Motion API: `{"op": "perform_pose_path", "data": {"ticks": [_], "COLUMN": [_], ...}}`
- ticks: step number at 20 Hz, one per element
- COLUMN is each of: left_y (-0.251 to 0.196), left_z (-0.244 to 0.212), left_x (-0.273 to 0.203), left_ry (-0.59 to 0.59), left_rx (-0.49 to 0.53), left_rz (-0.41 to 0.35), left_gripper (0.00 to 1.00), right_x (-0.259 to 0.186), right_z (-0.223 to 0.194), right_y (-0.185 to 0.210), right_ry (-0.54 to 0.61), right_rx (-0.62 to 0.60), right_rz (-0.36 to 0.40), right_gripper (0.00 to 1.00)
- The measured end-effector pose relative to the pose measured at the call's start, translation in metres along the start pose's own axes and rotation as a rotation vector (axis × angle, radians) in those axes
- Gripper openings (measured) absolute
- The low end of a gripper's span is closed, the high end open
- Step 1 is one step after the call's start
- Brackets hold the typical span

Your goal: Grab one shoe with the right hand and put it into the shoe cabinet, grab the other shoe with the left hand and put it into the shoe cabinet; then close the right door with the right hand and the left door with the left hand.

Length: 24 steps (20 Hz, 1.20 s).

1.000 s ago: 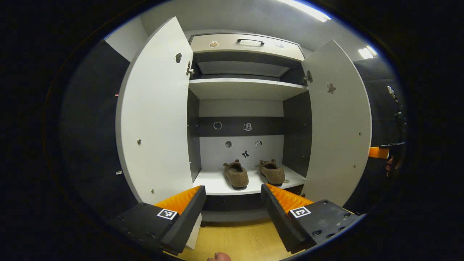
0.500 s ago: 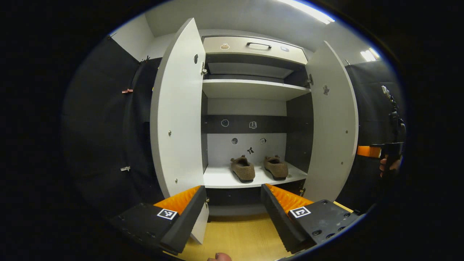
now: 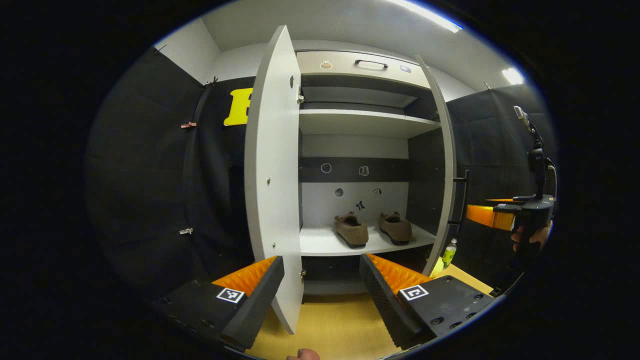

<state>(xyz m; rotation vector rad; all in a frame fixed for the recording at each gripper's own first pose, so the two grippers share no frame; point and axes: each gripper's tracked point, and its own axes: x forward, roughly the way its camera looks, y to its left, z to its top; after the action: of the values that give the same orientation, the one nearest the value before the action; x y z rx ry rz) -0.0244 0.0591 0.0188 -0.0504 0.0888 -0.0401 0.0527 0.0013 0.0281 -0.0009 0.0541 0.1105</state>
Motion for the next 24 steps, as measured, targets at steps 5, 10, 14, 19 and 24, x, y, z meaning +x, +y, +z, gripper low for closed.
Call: {"op": "perform_pose_path", "data": {"ticks": [5, 10, 14, 19, 24], "left_y": [0.044, 0.092, 0.110, 0.138, 0.169], "left_z": [0.004, 0.008, 0.003, 0.010, 0.025], "left_x": [0.001, 0.003, 0.008, 0.013, 0.035], "left_ry": [0.004, -0.007, 0.008, -0.017, -0.051], "left_rx": [-0.008, -0.015, -0.061, -0.046, 0.034], "left_rz": [0.063, 0.116, 0.055, 0.111, 0.199], "left_gripper": [0.99, 0.97, 0.98, 0.96, 0.96], "right_x": [-0.010, -0.023, -0.030, -0.038, -0.043], "right_z": [-0.017, -0.024, -0.026, -0.035, -0.038], "right_y": [0.057, 0.077, 0.077, 0.066, 0.052], "right_ry": [0.014, 0.027, 0.034, 0.059, 0.071], "right_rx": [-0.052, -0.029, 0.006, 0.017, 0.040], "right_rz": [0.082, 0.104, 0.097, 0.078, 0.057], "right_gripper": [0.98, 0.98, 0.98, 0.98, 0.98]}}
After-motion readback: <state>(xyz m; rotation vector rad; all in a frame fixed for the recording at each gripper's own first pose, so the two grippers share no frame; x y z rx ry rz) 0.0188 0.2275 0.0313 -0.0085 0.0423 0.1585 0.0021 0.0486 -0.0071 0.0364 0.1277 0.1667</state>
